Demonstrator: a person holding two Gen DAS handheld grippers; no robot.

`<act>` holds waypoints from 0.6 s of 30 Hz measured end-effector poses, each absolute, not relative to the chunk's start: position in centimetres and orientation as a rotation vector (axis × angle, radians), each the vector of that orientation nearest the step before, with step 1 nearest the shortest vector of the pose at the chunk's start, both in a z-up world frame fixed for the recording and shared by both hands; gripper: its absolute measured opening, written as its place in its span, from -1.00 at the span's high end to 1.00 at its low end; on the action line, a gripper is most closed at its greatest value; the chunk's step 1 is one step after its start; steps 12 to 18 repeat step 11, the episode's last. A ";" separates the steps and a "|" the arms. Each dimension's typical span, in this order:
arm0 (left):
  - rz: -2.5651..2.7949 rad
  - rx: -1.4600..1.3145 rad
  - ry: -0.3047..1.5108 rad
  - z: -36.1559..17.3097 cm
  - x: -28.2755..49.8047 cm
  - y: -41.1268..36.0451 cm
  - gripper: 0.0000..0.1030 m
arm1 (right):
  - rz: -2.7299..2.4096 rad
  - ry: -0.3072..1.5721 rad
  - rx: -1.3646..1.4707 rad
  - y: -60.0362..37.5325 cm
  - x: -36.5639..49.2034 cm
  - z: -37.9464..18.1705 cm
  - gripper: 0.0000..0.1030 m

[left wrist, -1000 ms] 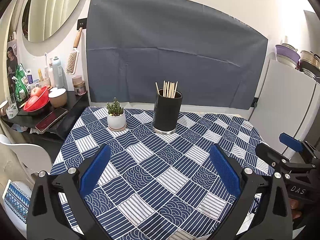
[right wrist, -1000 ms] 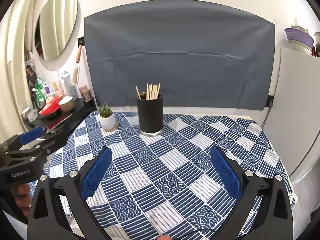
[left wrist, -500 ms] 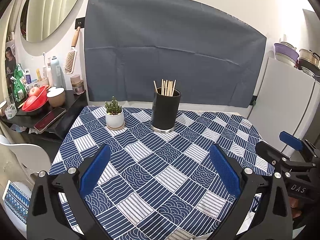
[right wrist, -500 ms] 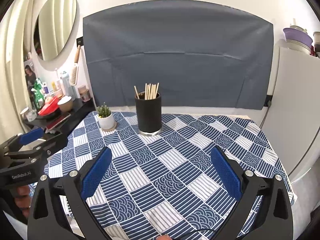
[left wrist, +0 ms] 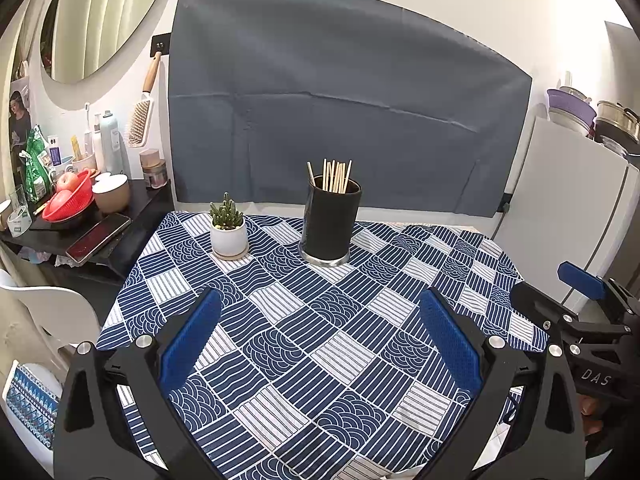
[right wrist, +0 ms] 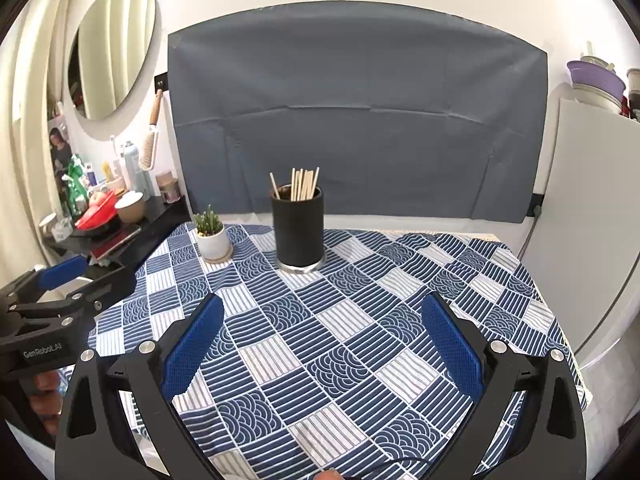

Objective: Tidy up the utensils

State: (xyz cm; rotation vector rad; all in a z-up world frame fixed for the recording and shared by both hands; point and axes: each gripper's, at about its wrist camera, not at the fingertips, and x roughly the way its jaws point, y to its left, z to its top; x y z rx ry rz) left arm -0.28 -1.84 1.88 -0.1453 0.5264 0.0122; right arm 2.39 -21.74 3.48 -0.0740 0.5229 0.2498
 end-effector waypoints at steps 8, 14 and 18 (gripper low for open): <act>0.018 -0.164 0.521 1.8 0.0 -1.4 -0.89 | 0.254 0.521 -0.082 -21.5 2.7 3.5 -0.85; 0.019 -0.160 0.514 1.9 0.0 -1.4 -0.89 | 0.253 0.521 -0.080 -21.5 2.7 3.5 -0.85; 0.019 -0.160 0.514 1.9 0.0 -1.4 -0.89 | 0.253 0.521 -0.080 -21.5 2.7 3.5 -0.85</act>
